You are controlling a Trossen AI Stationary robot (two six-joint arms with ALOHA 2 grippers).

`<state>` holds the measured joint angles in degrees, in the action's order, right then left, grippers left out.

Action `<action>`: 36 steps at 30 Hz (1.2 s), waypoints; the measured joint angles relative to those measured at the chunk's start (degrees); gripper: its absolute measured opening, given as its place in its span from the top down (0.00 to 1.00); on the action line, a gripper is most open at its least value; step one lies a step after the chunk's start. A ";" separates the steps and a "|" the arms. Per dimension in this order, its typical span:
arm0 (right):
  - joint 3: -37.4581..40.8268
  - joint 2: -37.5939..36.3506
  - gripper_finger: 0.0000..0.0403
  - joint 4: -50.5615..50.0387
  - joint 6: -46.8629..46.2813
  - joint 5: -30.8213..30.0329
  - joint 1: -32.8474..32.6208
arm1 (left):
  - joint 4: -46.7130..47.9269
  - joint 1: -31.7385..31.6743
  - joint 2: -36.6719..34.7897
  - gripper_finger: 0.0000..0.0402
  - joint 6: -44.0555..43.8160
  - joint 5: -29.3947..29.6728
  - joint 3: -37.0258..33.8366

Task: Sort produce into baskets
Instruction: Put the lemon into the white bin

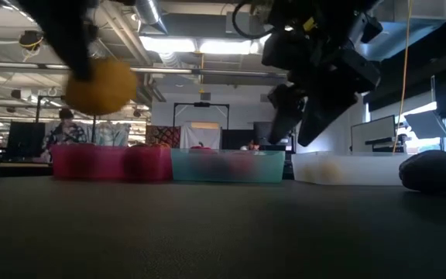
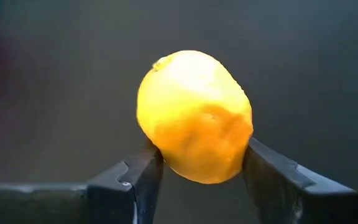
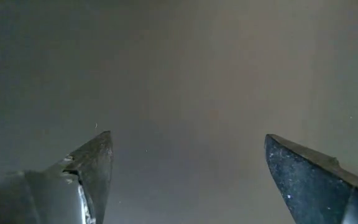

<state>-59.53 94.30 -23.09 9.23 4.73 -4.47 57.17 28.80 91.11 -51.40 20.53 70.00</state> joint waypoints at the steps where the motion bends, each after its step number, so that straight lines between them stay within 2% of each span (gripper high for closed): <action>1: 0.00 0.00 0.14 0.50 -0.04 0.00 0.00 | -0.04 -1.09 0.00 0.52 3.20 1.52 0.00; 5: 0.00 0.00 0.14 5.79 -2.69 0.02 0.00 | -3.16 -5.47 0.00 0.52 14.77 5.38 -0.48; 11: 0.00 0.00 0.14 12.92 -7.49 0.17 0.00 | -15.86 -8.81 0.02 0.52 29.81 5.98 -3.63; 17: 0.00 0.00 0.14 13.54 -8.96 3.92 -0.07 | -31.15 -10.44 0.04 0.52 36.06 7.04 -10.62; 23: 0.00 0.00 0.14 18.54 -9.08 0.21 -0.02 | -47.15 -13.51 0.09 0.52 40.36 7.08 -15.85; 28: 0.00 -0.05 0.14 21.60 -6.32 -1.66 0.55 | -52.01 -16.12 0.09 0.52 48.61 6.83 -16.04; 32: -0.02 -0.07 0.15 22.77 -4.93 -0.48 1.93 | -53.62 -17.26 0.11 0.52 53.46 6.81 -16.04; 36: -0.02 -0.07 0.23 22.66 -4.58 1.38 3.62 | -53.37 -18.15 0.12 0.52 56.25 6.72 -16.04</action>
<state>-59.55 94.24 -0.42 4.66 6.11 -0.85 3.80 10.64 91.23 4.85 27.25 53.95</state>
